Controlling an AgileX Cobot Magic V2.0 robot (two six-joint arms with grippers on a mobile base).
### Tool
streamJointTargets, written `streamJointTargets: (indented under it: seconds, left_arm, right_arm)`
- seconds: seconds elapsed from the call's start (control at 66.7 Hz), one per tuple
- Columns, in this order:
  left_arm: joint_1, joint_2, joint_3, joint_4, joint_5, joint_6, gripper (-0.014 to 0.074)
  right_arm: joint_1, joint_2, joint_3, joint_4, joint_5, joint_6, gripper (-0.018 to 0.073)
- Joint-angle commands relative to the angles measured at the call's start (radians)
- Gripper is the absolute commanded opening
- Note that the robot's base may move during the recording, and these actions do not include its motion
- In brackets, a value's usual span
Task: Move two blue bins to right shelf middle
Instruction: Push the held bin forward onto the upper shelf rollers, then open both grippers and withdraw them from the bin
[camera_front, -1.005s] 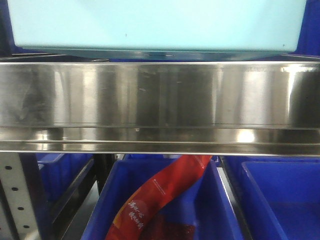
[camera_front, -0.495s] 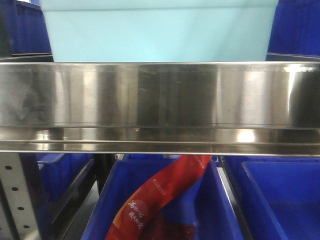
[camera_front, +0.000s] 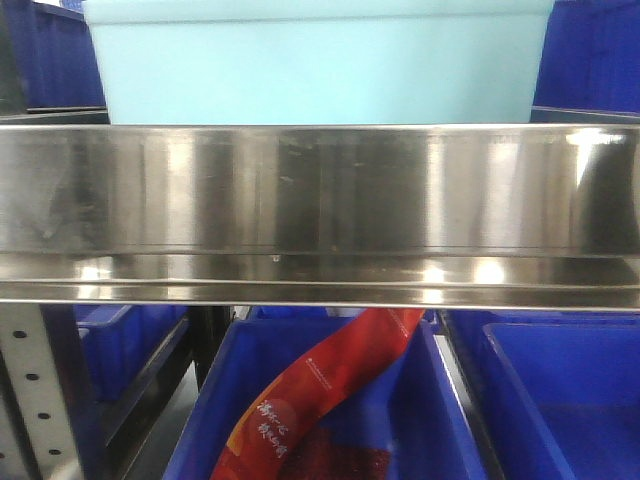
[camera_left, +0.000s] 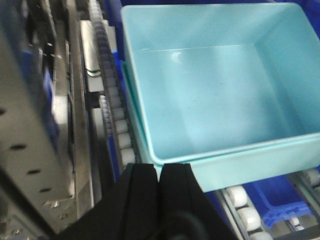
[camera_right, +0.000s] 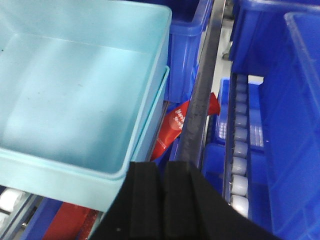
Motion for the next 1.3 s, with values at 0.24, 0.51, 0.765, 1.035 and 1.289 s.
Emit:
streamJointTargets:
  seconds: [0.24, 0.51, 0.765, 1.035, 1.289]
  left_arm:
    - [-0.005, -0.300, 0.464, 0.012, -0.350, -0.001, -0.0111]
    - [-0.005, -0.574, 0.869, 0.012, -0.722, -0.001, -0.0111]
    - [-0.005, -0.758, 1.036, 0.012, -0.838, -0.001, -0.0111]
    - [-0.005, -0.801, 1.043, 0.012, -0.840, -0.001, -0.0111]
    - [-0.005, -0.801, 1.043, 0.012, -0.840, -0.001, -0.0111]
  right_arm:
    - [-0.002, -0.303, 0.442, -0.025, -0.260, -0.006, -0.0158]
    - [-0.002, -0.572, 0.800, -0.027, -0.482, -0.006, -0.0158]
    - [-0.002, -0.771, 0.890, -0.027, -0.512, -0.006, -0.0158]
    - [-0.002, -0.822, 0.890, -0.027, -0.514, -0.006, -0.0158]
    - [-0.002, -0.822, 0.890, -0.027, -0.514, -0.006, -0.0162]
